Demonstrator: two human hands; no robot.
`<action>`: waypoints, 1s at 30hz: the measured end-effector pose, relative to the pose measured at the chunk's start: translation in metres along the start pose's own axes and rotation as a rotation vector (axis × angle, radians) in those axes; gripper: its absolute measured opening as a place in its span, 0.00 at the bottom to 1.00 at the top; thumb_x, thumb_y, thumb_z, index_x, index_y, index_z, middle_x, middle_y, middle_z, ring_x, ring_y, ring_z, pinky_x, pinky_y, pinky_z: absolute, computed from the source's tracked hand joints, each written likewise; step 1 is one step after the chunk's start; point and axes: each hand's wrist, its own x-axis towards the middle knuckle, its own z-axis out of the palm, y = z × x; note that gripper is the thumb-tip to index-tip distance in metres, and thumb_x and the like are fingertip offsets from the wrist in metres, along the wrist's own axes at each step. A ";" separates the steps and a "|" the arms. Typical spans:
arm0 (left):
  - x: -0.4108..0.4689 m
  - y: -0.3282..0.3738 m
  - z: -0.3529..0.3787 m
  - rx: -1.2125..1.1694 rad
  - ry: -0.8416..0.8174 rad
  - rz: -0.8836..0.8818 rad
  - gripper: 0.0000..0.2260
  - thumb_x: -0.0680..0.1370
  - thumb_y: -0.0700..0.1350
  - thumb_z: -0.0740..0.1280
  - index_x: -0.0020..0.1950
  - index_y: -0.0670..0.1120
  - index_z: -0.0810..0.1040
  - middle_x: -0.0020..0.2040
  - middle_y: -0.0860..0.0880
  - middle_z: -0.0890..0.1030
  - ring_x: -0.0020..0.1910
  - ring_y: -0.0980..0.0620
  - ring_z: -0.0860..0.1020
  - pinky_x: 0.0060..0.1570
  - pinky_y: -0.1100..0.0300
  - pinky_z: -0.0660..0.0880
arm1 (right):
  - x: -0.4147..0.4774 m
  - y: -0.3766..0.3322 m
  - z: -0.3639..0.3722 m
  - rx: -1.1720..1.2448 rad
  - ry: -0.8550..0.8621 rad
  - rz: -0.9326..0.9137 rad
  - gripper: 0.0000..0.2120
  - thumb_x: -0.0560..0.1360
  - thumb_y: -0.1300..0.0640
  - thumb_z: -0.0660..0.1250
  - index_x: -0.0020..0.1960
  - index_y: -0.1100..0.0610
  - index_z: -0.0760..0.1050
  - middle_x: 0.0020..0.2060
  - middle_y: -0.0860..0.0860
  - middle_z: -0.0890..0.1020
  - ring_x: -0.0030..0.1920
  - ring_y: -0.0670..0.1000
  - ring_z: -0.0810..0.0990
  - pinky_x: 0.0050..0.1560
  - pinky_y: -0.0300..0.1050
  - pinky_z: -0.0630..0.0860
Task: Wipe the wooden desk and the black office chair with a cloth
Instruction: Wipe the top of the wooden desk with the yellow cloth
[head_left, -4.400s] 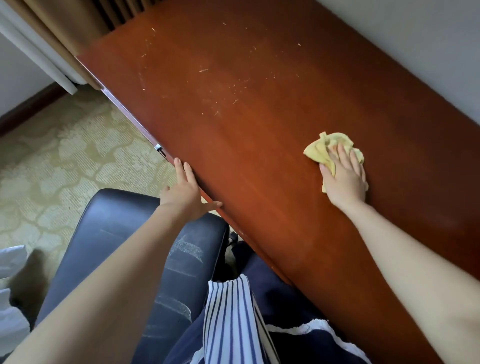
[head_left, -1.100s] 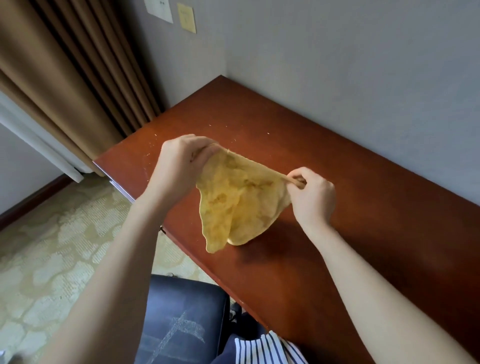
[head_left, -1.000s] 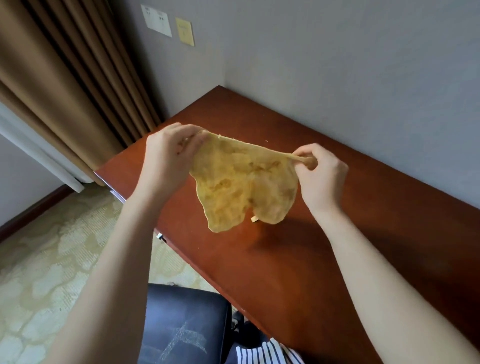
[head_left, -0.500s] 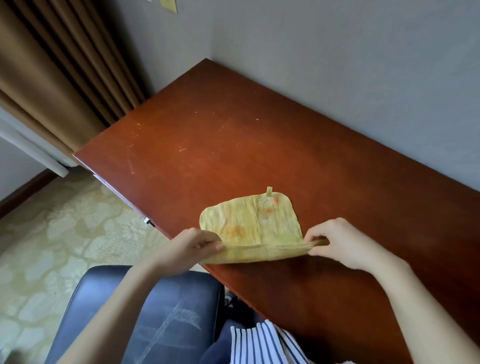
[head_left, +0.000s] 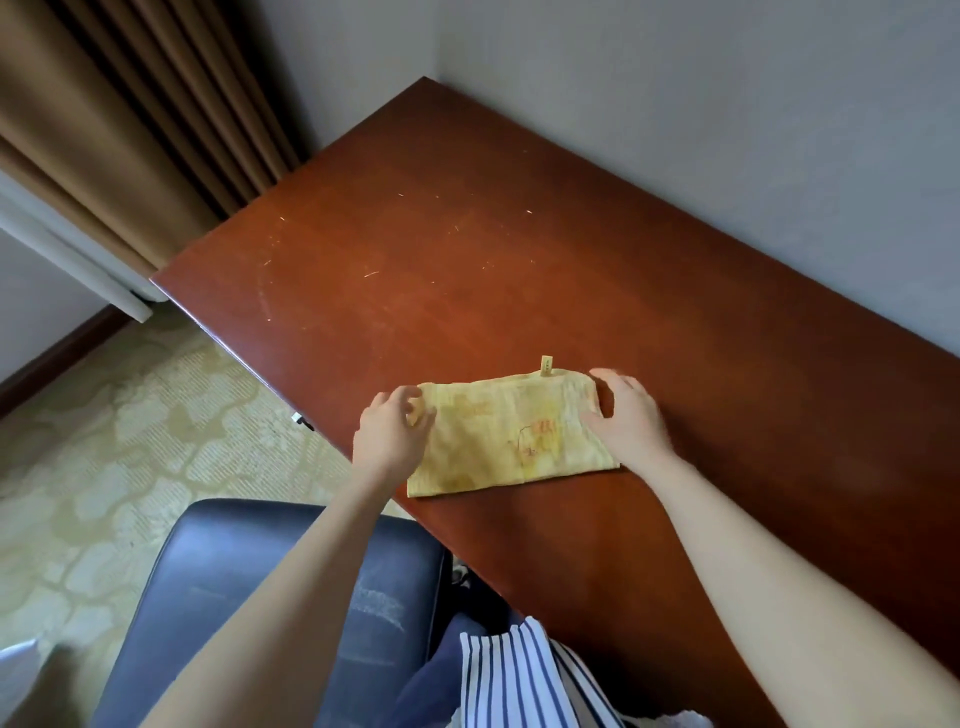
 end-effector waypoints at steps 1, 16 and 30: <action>-0.005 -0.006 0.006 -0.017 -0.004 -0.064 0.17 0.78 0.49 0.63 0.66 0.47 0.72 0.59 0.45 0.74 0.59 0.45 0.71 0.59 0.52 0.70 | -0.007 0.007 0.006 -0.032 0.015 0.063 0.24 0.76 0.54 0.66 0.70 0.50 0.66 0.67 0.50 0.71 0.66 0.53 0.68 0.60 0.51 0.72; -0.029 -0.008 0.027 -0.039 -0.021 -0.277 0.13 0.73 0.43 0.65 0.55 0.39 0.73 0.56 0.42 0.68 0.58 0.41 0.68 0.58 0.49 0.70 | -0.030 -0.005 0.022 0.304 0.187 0.354 0.14 0.72 0.64 0.70 0.56 0.55 0.74 0.52 0.53 0.81 0.50 0.53 0.79 0.48 0.46 0.77; -0.037 -0.034 0.013 -0.415 0.164 -0.079 0.07 0.75 0.39 0.66 0.52 0.47 0.75 0.53 0.48 0.71 0.54 0.53 0.72 0.56 0.59 0.71 | -0.068 -0.109 0.076 0.099 -0.155 -0.697 0.16 0.73 0.70 0.65 0.58 0.59 0.77 0.52 0.53 0.78 0.56 0.52 0.73 0.57 0.47 0.73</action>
